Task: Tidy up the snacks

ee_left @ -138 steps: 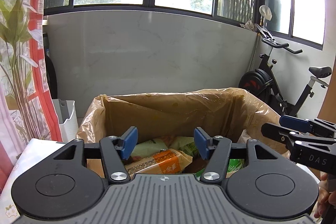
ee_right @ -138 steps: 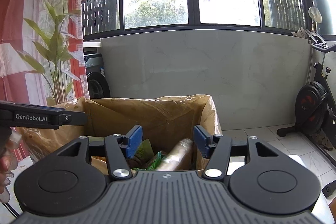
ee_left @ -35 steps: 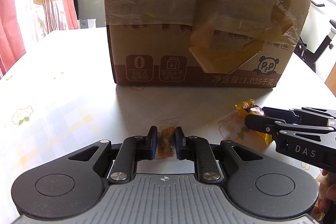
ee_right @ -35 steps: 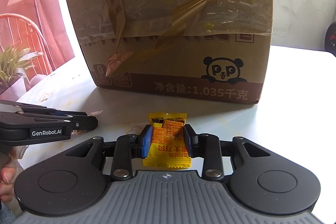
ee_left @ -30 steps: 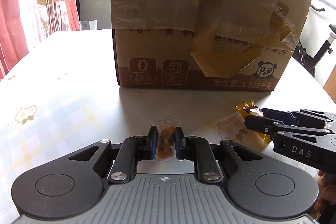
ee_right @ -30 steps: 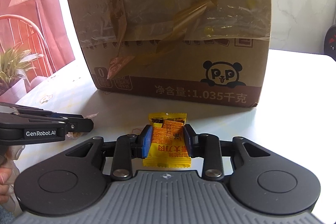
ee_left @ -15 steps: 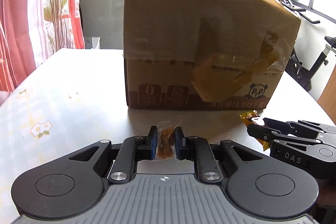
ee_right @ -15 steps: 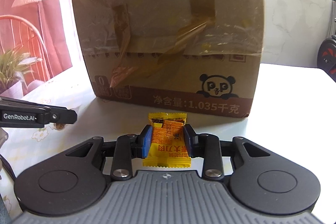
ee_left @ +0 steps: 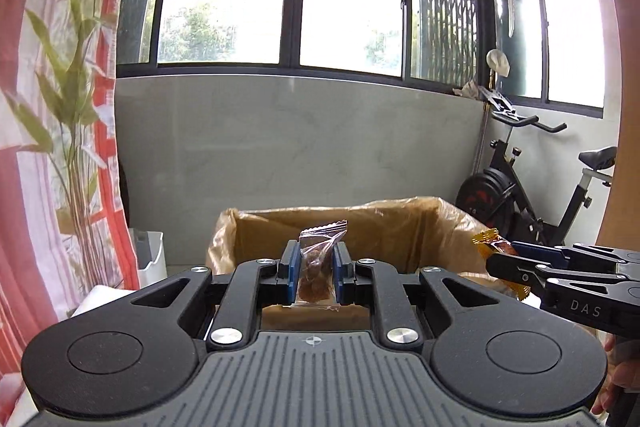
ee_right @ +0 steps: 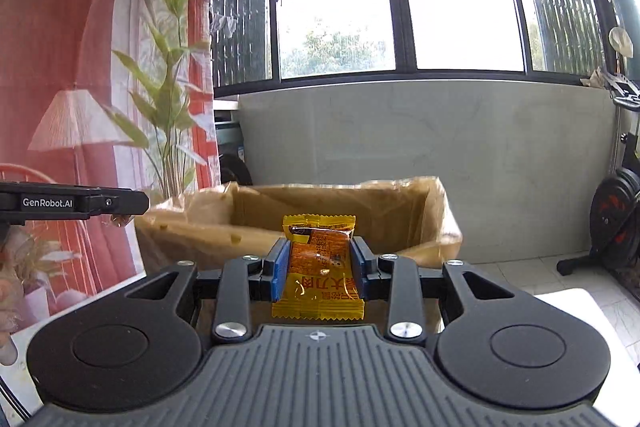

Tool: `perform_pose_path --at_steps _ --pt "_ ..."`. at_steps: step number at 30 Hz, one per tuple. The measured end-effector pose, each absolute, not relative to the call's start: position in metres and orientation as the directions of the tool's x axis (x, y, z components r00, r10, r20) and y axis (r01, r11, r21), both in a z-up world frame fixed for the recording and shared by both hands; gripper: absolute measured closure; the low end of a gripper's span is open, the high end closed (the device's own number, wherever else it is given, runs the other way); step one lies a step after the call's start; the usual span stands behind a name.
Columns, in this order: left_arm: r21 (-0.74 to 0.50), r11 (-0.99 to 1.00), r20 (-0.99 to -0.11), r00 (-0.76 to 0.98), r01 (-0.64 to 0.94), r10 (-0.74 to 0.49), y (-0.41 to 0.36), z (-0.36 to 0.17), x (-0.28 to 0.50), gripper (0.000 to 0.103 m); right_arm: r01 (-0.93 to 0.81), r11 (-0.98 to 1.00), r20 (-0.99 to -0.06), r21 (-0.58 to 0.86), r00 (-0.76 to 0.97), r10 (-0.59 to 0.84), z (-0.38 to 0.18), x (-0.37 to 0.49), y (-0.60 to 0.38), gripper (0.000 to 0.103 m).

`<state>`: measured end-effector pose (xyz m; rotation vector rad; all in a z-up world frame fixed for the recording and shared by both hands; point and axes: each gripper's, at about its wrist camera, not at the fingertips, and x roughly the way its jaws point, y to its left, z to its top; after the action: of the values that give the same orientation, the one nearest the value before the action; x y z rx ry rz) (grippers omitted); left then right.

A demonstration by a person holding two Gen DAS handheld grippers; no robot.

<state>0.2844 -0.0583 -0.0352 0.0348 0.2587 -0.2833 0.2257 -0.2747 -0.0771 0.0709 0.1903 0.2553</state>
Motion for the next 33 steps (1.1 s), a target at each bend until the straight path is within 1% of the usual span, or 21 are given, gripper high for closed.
perform_pose_path --at_steps 2,5,8,11,16,20,22,23,24,25,26,27,28,29,31,33 --pt "0.019 0.959 -0.262 0.927 0.284 -0.269 -0.069 -0.03 0.302 0.085 -0.23 0.968 -0.197 0.102 0.949 0.247 -0.063 0.245 -0.276 0.069" --pt "0.033 0.96 -0.303 0.918 0.278 -0.256 -0.085 -0.029 0.331 0.085 -0.198 0.974 -0.242 0.109 0.945 0.219 -0.051 0.275 -0.274 0.069" --pt "0.034 0.966 -0.346 0.91 0.258 -0.23 -0.093 -0.036 0.356 0.085 -0.171 0.983 -0.277 0.073 0.943 0.185 -0.049 0.299 -0.271 0.069" --pt "0.001 0.972 -0.397 0.892 0.236 -0.217 -0.092 -0.045 0.376 0.085 -0.166 0.984 -0.32 0.068 0.93 0.179 -0.056 0.316 -0.269 0.069" --pt "-0.009 0.981 -0.444 0.878 0.195 -0.179 -0.089 -0.056 0.393 0.085 -0.171 0.984 -0.374 0.057 0.91 0.179 -0.069 0.329 -0.266 0.069" --pt "0.013 0.981 -0.465 0.87 0.195 -0.166 -0.086 -0.06 0.394 0.084 -0.163 0.985 -0.396 0.049 0.903 0.169 -0.072 0.334 -0.265 0.068" --pt "0.019 0.979 -0.461 0.871 0.202 -0.171 -0.084 -0.06 0.391 0.083 -0.157 0.987 -0.408 0.042 0.899 0.16 -0.072 0.337 -0.264 0.067" --pt "0.025 0.978 -0.459 0.872 0.206 -0.172 -0.083 -0.059 0.39 0.08 -0.156 0.987 -0.417 0.045 0.895 0.16 -0.073 0.338 -0.264 0.066" --pt "0.03 0.978 -0.457 0.873 0.209 -0.172 -0.082 -0.058 0.389 0.07 -0.152 0.987 -0.425 0.05 0.891 0.158 -0.073 0.338 -0.265 0.065" --pt "0.031 0.977 -0.45 0.875 0.213 -0.177 -0.081 -0.056 0.387 0.055 -0.15 0.987 -0.433 0.055 0.887 0.159 -0.073 0.338 -0.266 0.063" --pt "0.03 0.976 -0.439 0.88 0.214 -0.18 -0.079 -0.053 0.384 0.049 -0.152 0.987 -0.436 0.059 0.885 0.163 -0.072 0.337 -0.267 0.058" --pt "0.029 0.976 -0.429 0.885 0.214 -0.181 -0.078 -0.052 0.381 0.04 -0.149 0.987 -0.437 0.059 0.885 0.16 -0.071 0.336 -0.267 0.051" --pt "0.032 0.976 -0.424 0.887 0.213 -0.18 -0.076 -0.049 0.378 0.035 -0.141 0.988 -0.435 0.059 0.887 0.152 -0.069 0.334 -0.267 0.048" --pt "0.035 0.976 -0.424 0.888 0.214 -0.18 -0.074 -0.047 0.376 0.033 -0.134 0.989 -0.432 0.061 0.89 0.147 -0.067 0.332 -0.268 0.045" --pt "0.04 0.974 -0.428 0.884 0.224 -0.186 -0.07 -0.041 0.371 0.026 -0.118 0.99 -0.425 0.075 0.894 0.138 -0.062 0.326 -0.27 0.038" --pt "0.049 0.973 -0.422 0.888 0.225 -0.184 -0.067 -0.034 0.363 0.02 -0.103 0.991 -0.412 0.091 0.902 0.131 -0.055 0.319 -0.273 0.022"
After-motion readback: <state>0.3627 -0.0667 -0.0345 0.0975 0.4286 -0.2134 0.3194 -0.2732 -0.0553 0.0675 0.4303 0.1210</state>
